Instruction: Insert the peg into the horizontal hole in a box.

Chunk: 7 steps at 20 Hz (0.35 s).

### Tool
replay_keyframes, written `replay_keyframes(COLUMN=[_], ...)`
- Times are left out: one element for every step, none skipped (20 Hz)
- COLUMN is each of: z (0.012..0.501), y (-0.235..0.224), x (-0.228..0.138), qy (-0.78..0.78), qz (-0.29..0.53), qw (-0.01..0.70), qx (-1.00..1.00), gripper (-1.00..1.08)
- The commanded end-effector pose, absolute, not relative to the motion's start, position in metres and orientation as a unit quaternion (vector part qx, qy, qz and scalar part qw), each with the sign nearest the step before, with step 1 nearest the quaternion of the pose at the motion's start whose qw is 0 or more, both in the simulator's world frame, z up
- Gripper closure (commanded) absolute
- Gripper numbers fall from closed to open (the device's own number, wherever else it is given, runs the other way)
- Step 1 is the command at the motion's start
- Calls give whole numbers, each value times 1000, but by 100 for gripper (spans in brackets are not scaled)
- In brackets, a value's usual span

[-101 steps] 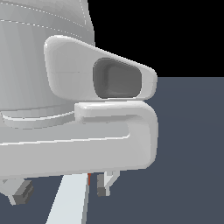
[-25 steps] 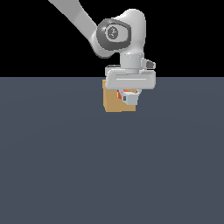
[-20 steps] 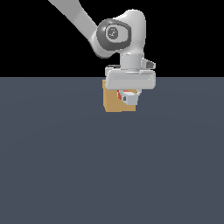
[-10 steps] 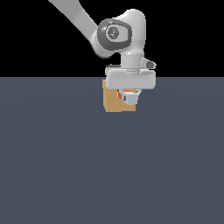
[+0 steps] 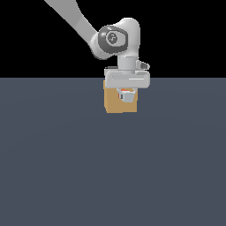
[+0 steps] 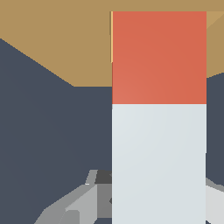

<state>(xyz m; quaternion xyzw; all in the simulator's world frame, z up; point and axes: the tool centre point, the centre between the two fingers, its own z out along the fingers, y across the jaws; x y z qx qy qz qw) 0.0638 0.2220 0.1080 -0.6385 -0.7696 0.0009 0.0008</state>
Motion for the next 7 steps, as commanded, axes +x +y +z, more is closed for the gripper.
replay_keyframes(z=[110, 110, 110, 111, 111, 111, 111], y=[241, 246, 250, 253, 256, 257, 258], x=[61, 60, 60, 59, 59, 59, 58], qy=[-770, -770, -770, -770, -770, -770, -770], qz=[-1, -1, -1, -1, -1, -1, -1], qw=[0, 0, 0, 0, 0, 0, 0], qx=[-638, -638, -638, -638, -638, -638, -638], gripper=[108, 108, 108, 108, 108, 108, 108])
